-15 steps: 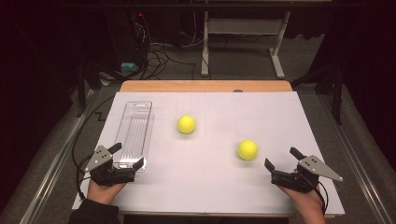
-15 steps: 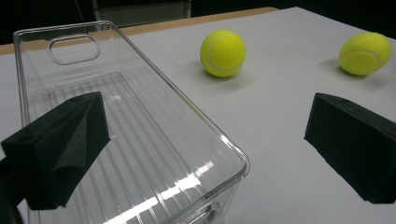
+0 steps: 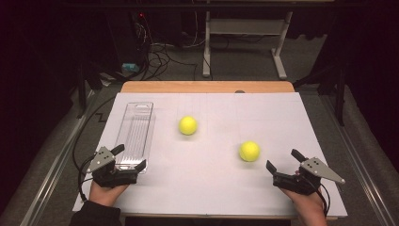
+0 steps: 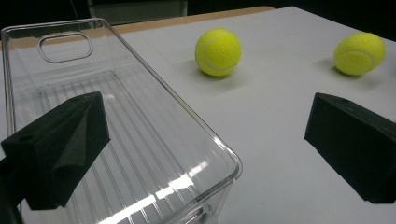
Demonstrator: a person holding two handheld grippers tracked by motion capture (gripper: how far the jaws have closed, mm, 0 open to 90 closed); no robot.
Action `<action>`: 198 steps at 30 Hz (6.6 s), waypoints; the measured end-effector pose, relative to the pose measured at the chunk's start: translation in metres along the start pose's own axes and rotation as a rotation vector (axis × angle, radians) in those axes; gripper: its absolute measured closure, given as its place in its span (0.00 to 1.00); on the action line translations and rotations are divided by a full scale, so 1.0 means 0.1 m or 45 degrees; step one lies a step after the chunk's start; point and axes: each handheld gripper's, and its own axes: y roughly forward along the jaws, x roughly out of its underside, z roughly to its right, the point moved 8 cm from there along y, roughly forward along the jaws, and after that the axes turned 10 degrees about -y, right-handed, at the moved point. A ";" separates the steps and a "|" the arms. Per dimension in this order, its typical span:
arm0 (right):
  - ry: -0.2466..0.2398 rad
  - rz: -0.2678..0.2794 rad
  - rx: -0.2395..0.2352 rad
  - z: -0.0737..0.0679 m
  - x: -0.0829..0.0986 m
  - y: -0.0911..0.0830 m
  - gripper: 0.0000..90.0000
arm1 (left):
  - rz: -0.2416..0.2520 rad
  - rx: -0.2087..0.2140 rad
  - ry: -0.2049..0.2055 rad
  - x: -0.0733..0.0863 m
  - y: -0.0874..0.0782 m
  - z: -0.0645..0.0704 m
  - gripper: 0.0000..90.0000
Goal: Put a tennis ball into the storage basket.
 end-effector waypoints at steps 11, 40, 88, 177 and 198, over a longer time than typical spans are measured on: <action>0.001 -0.014 -0.019 -0.01 0.02 0.03 0.00 | -0.028 0.072 0.018 -0.07 0.07 0.23 0.01; -0.001 -0.018 -0.034 -0.03 0.04 0.03 0.00 | -0.248 0.181 0.149 -0.07 0.62 0.84 0.01; -0.039 -0.069 -0.090 -0.10 0.11 0.09 0.00 | -1.447 0.012 0.288 0.21 0.83 1.02 0.01; -0.307 -0.138 -0.482 -1.80 -0.25 0.97 0.30 | -1.351 0.024 0.283 -0.21 0.72 1.11 0.01; -0.306 -0.130 -0.550 -1.97 -0.18 0.96 0.30 | -1.339 0.023 0.299 -0.51 0.75 1.25 0.01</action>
